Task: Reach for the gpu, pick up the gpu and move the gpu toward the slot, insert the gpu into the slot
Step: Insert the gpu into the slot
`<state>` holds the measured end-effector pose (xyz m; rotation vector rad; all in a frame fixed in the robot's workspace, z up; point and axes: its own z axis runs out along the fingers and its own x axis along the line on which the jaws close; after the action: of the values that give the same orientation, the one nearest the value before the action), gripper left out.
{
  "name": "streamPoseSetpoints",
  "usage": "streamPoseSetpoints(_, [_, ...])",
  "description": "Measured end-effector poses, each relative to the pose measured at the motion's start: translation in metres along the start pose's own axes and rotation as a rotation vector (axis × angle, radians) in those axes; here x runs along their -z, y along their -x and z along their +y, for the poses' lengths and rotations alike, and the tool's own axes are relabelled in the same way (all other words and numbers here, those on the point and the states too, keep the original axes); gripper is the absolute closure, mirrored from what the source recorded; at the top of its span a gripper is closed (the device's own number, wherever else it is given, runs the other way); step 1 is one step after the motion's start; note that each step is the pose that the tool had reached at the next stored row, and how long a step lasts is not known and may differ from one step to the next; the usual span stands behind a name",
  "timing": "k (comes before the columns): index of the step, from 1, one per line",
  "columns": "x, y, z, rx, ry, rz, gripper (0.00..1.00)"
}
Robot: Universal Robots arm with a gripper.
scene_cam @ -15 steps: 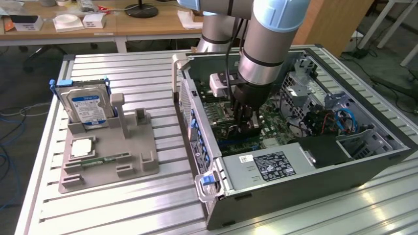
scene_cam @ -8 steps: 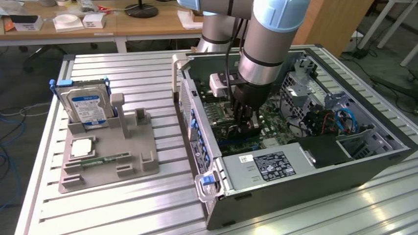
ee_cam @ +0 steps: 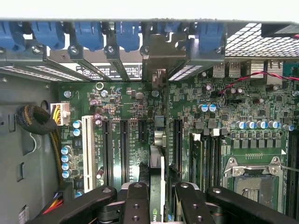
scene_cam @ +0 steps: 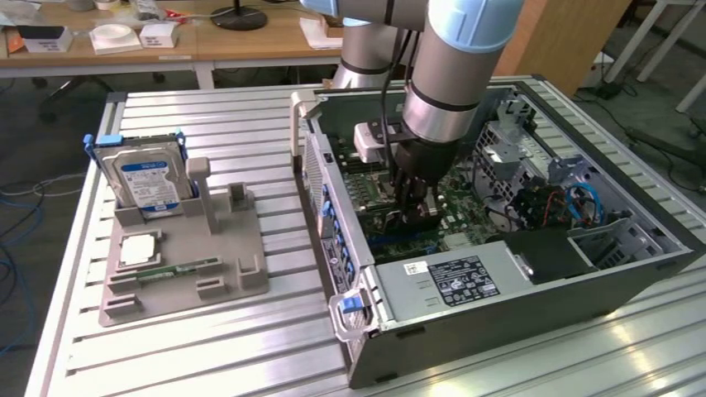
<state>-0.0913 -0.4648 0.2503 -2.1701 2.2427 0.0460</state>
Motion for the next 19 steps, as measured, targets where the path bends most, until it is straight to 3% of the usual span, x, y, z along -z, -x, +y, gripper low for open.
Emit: streamPoseSetpoints(19, [-0.0007,0.0008,0.0,0.006,0.0004,0.0006,0.74])
